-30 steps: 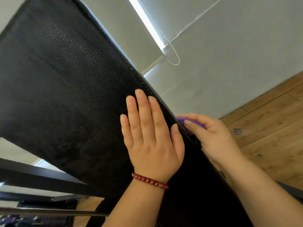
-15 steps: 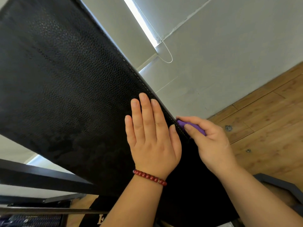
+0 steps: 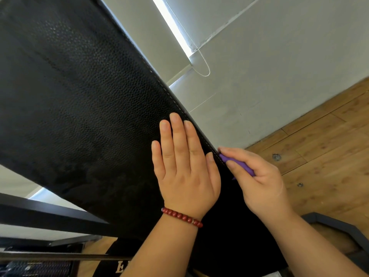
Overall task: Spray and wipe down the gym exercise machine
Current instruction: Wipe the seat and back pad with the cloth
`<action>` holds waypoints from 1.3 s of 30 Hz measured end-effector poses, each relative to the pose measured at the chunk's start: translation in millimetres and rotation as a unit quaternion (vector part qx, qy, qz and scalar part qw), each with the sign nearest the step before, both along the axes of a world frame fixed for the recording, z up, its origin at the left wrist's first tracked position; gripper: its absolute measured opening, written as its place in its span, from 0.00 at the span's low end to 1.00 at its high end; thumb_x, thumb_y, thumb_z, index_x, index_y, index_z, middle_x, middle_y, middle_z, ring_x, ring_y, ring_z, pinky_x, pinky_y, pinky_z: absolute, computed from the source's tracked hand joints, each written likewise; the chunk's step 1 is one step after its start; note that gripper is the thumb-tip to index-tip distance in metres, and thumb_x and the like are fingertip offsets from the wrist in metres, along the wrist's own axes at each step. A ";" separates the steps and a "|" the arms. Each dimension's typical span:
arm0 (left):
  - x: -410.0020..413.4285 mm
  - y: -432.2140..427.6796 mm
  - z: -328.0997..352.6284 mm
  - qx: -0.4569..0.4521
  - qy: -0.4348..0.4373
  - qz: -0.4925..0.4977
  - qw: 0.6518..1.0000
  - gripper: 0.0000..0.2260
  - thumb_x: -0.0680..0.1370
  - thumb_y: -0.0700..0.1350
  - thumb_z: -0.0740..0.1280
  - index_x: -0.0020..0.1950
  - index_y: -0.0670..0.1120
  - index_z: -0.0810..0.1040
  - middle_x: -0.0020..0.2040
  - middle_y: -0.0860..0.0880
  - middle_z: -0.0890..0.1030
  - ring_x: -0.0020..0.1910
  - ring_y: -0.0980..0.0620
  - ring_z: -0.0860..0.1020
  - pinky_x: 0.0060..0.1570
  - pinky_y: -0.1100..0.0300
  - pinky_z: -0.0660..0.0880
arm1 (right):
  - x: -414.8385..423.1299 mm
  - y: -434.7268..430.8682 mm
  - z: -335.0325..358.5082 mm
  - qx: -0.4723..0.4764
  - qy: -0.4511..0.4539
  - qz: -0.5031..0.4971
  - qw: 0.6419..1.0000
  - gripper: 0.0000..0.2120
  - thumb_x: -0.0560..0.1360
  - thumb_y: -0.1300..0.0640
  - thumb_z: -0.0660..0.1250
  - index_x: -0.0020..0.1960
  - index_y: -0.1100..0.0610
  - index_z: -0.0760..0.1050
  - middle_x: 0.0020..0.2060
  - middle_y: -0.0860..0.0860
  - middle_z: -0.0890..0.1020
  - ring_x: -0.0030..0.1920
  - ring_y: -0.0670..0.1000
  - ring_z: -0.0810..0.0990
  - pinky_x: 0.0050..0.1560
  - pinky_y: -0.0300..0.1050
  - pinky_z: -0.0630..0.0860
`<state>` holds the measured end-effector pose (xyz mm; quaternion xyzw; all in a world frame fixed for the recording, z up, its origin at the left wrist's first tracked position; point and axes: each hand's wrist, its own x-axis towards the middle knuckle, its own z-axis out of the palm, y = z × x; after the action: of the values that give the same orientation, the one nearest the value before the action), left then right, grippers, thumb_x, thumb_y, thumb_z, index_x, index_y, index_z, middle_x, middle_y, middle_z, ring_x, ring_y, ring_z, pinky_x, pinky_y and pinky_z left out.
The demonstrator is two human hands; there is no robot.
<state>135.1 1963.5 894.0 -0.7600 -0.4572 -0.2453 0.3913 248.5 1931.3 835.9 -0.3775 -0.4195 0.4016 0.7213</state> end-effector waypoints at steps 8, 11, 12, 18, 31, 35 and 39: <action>0.4 -1.0 -0.9 -0.003 -0.001 0.002 1.000 0.28 0.81 0.49 0.54 0.77 0.35 0.52 0.76 0.38 0.53 0.79 0.45 0.42 0.77 0.47 0.43 | -4.2 11.5 2.6 0.017 0.000 0.000 1.000 0.17 0.76 0.67 0.66 0.57 0.48 0.78 0.51 0.34 0.83 0.54 0.38 0.81 0.53 0.28 0.74; 1.4 -0.9 -1.2 -0.002 0.002 0.007 1.000 0.28 0.81 0.49 0.53 0.77 0.36 0.53 0.76 0.37 0.53 0.79 0.45 0.42 0.77 0.47 0.43 | -1.5 8.0 -0.4 -0.002 0.019 0.014 1.000 0.15 0.75 0.66 0.66 0.55 0.48 0.79 0.49 0.35 0.83 0.53 0.38 0.81 0.51 0.27 0.74; 1.7 -1.5 -1.3 -0.004 0.003 0.009 1.000 0.28 0.81 0.49 0.53 0.77 0.36 0.53 0.76 0.37 0.53 0.79 0.45 0.42 0.77 0.47 0.43 | -0.4 9.2 2.7 -0.009 0.021 0.020 1.000 0.15 0.76 0.66 0.67 0.54 0.48 0.80 0.48 0.34 0.84 0.53 0.37 0.81 0.50 0.27 0.74; 1.6 -2.1 -2.4 -0.002 -0.001 0.006 1.000 0.28 0.81 0.49 0.54 0.78 0.38 0.52 0.76 0.38 0.53 0.78 0.46 0.41 0.76 0.48 0.43 | 2.0 14.0 13.0 -0.008 0.043 0.049 0.998 0.14 0.77 0.66 0.66 0.55 0.49 0.80 0.49 0.36 0.84 0.53 0.38 0.81 0.51 0.27 0.74; -0.4 -3.9 -16.7 -0.012 0.030 0.002 0.999 0.29 0.81 0.51 0.54 0.77 0.38 0.51 0.76 0.36 0.50 0.78 0.43 0.41 0.76 0.46 0.43 | 3.0 41.5 15.9 -0.064 0.068 0.088 0.992 0.11 0.77 0.65 0.67 0.51 0.50 0.82 0.45 0.44 0.86 0.49 0.43 0.84 0.50 0.33 0.76; -2.3 -4.6 -18.5 -0.010 0.033 -0.005 0.999 0.29 0.81 0.51 0.54 0.77 0.37 0.52 0.75 0.36 0.53 0.78 0.44 0.41 0.77 0.46 0.43 | 5.2 27.0 -3.8 -0.102 0.062 0.084 0.989 0.12 0.77 0.65 0.66 0.48 0.48 0.82 0.43 0.43 0.86 0.47 0.41 0.83 0.49 0.32 0.76; -1.9 -4.0 -18.6 -0.011 0.039 -0.004 0.999 0.29 0.81 0.51 0.55 0.77 0.37 0.53 0.75 0.36 0.54 0.78 0.44 0.42 0.77 0.46 0.43 | 5.3 34.5 -5.9 -0.129 0.066 0.101 0.984 0.12 0.77 0.64 0.67 0.46 0.48 0.82 0.42 0.44 0.86 0.45 0.42 0.84 0.47 0.33 0.77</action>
<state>133.2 1959.5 875.4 -0.7749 -0.4416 -0.2122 0.3993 253.8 1965.8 830.0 -0.3962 -0.3516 0.5472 0.6480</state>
